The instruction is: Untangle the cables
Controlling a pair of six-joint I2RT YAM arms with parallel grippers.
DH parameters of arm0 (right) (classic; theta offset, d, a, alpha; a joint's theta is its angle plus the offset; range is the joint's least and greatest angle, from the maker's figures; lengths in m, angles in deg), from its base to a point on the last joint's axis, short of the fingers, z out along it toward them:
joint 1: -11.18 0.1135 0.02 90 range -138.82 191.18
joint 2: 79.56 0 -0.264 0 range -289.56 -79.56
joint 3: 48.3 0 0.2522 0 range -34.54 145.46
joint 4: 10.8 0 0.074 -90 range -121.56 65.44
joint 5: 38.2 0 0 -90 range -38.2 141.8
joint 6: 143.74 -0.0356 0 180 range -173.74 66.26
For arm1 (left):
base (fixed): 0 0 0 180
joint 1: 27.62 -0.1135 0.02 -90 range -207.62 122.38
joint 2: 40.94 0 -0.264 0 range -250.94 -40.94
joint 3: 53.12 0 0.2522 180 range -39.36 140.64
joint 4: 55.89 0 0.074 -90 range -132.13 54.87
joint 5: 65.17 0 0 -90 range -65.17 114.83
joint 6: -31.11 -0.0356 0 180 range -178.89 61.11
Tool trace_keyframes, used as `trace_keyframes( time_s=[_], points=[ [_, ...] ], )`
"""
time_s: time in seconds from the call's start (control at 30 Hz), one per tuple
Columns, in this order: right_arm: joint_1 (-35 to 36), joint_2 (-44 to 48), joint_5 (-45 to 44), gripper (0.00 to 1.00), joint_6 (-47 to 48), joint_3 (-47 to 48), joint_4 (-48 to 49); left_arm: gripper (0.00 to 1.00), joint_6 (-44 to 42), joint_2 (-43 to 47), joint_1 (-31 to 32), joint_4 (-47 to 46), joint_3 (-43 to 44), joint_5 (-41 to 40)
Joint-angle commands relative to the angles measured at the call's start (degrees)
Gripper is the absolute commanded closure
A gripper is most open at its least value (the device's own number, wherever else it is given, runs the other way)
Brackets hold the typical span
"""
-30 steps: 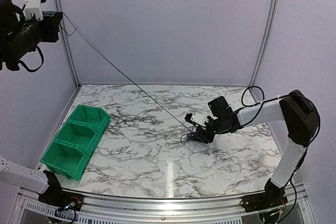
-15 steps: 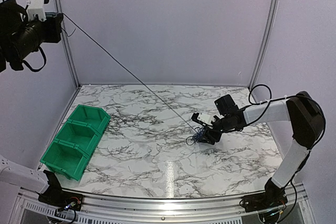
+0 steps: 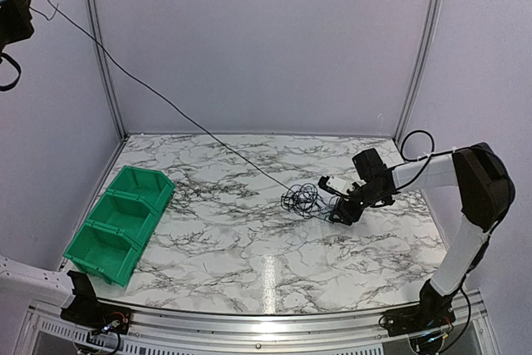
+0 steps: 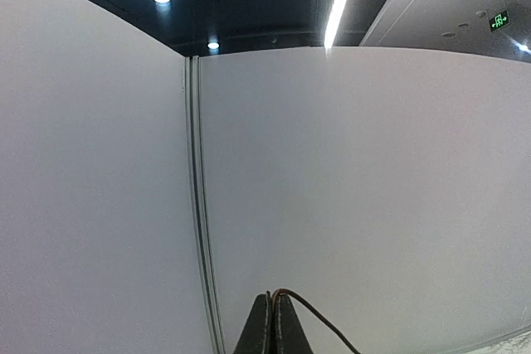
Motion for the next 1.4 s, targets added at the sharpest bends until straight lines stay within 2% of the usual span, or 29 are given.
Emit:
trace_keyframes(
  time_s=[0.0, 0.17, 0.33, 0.43, 0.53, 0.63, 0.67, 0.7, 0.73, 0.77, 0.87, 0.97, 1.07, 1.23, 1.37],
  points=[
    [-1.50, 0.20, -0.66, 0.39, -0.23, 0.69, -1.92, 1.00, 3.69, -0.83, 0.12, 0.08, -7.01, -0.85],
    [-1.50, 1.24, 1.05, 0.39, 0.59, 0.91, -3.08, 1.00, 18.00, -0.43, 0.02, 4.99, -18.54, 6.58],
    [-1.38, 6.22, 11.50, 0.35, 1.94, 1.61, -6.34, 1.00, 36.74, 0.57, 0.03, 3.43, -35.91, 18.32],
    [-0.54, 9.00, 14.42, 0.33, 3.30, 2.68, -9.18, 1.00, 43.40, -0.40, 0.02, 2.22, -44.34, 26.37],
    [1.49, 11.70, 13.49, 0.33, 5.23, 3.50, -11.56, 1.00, 46.71, -1.09, 0.09, 2.74, -50.53, 32.98],
    [3.87, 13.40, 11.52, 0.32, 7.79, 4.64, -14.27, 1.00, 47.56, -1.12, 0.03, 8.05, -52.78, 38.12],
    [4.62, 13.80, 11.21, 0.32, 8.44, 5.04, -14.93, 0.93, 47.42, -1.12, 0.04, 9.98, -53.07, 40.03],
    [5.17, 14.08, 10.96, 0.32, 8.65, 5.28, -15.19, 0.81, 46.98, -1.31, 0.05, 11.94, -53.25, 42.33],
    [5.70, 14.26, 10.88, 0.31, 8.58, 5.44, -14.93, 0.65, 46.55, -1.65, 0.13, 13.98, -53.09, 44.51],
    [6.26, 14.20, 10.82, 0.31, 8.38, 5.60, -14.38, 0.55, 46.18, -2.07, 0.05, 15.67, -52.81, 46.30],
    [7.29, 13.02, 11.08, 0.32, 8.94, 6.82, -14.00, 0.40, 44.90, -3.05, 0.05, 16.95, -52.20, 48.47],
    [7.78, 10.99, 11.59, 0.32, 10.11, 8.97, -14.38, 0.37, 43.46, -6.19, 0.03, 12.03, -51.40, 48.54],
    [7.94, 8.61, 11.64, 0.33, 10.42, 11.40, -14.34, 0.37, 41.32, -14.26, -0.04, 5.36, -49.30, 50.88],
    [8.41, 4.56, 11.32, 0.33, 10.26, 12.70, -11.35, 0.39, 34.51, -29.79, -0.73, -5.41, -43.04, 59.83],
    [8.54, 1.77, 12.41, 0.33, 10.07, 14.74, -11.03, 0.42, 31.95, -38.15, -2.78, -12.44, -40.90, 65.19]
  ],
)
